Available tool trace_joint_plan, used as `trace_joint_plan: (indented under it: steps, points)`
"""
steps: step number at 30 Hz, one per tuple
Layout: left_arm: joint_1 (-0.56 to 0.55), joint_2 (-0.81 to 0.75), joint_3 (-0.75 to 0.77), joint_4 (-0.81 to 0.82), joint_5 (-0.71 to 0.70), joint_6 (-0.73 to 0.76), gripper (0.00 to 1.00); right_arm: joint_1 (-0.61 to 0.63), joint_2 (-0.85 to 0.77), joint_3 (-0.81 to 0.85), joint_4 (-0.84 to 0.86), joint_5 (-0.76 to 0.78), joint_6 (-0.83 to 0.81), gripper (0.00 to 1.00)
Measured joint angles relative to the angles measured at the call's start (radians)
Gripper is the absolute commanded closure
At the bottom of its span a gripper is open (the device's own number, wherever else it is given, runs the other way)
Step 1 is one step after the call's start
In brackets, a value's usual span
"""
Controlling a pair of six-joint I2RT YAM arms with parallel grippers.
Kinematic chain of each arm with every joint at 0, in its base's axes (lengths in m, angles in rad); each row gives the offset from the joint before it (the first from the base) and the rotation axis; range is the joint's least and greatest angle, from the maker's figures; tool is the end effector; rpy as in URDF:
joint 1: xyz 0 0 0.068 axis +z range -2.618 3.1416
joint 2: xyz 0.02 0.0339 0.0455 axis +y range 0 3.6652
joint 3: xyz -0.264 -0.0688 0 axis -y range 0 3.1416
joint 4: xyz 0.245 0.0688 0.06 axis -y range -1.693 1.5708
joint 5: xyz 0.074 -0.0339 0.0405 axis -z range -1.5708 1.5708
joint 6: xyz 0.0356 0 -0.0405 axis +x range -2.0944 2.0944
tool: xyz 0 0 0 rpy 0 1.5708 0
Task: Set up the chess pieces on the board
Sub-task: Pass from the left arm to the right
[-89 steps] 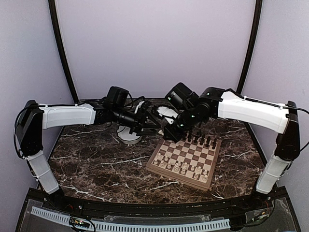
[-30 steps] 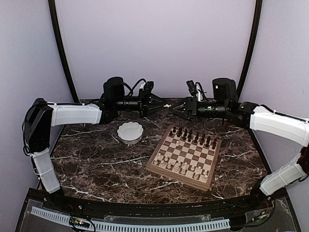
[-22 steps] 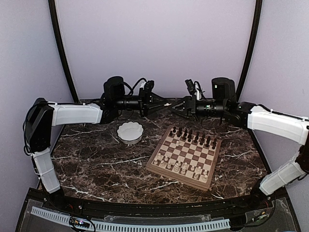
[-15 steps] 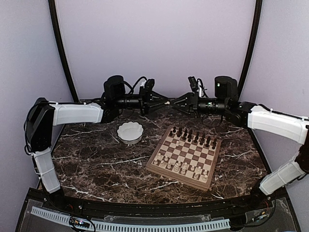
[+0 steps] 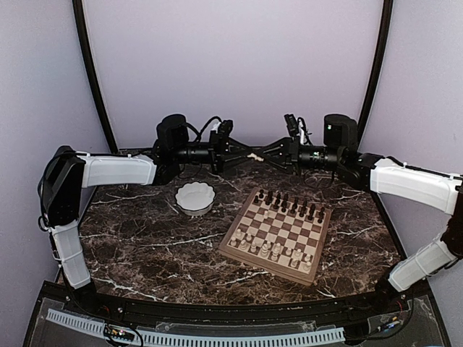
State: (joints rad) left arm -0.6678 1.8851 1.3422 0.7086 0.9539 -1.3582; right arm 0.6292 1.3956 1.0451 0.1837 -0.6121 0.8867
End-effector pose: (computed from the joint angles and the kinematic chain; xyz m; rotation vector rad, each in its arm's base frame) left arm 0.3241 -0.2926 0.3050 0.3987 1.9392 -2.1556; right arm 0.2519 0.2086 0.3286 -0.2655 1.9939 1.5757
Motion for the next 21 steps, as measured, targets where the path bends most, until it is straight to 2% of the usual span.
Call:
trace_joint_plan:
  steps: [4,11,13,15,16,17,20,21]
  points:
    - [0.000,0.001,0.000,0.001,0.000,-0.003,0.92,0.000,0.011,0.000,0.001,-0.008,0.002,0.70]
    - [0.000,0.006,0.000,0.001,0.000,-0.015,0.92,0.000,0.032,0.002,0.004,-0.025,0.007,0.89]
    - [0.000,0.008,0.000,0.002,0.000,-0.019,0.88,0.000,0.032,0.003,0.003,-0.031,0.007,0.92]
    - [0.002,0.009,0.000,0.001,0.000,-0.019,0.77,0.000,0.032,0.004,0.001,-0.032,0.003,0.93]
    - [0.002,0.009,0.000,-0.002,0.000,-0.016,0.65,0.000,0.032,0.007,-0.008,-0.032,-0.005,0.94]
    - [0.002,0.009,0.002,-0.013,0.000,-0.013,0.49,0.000,0.032,0.017,-0.031,-0.029,-0.016,0.94]
    - [0.007,0.007,0.006,-0.075,-0.012,0.043,0.36,0.000,0.031,0.083,-0.170,0.000,-0.081,0.95]
    - [0.008,0.003,0.006,-0.116,-0.024,0.076,0.26,0.000,0.028,0.116,-0.233,0.016,-0.111,0.95]
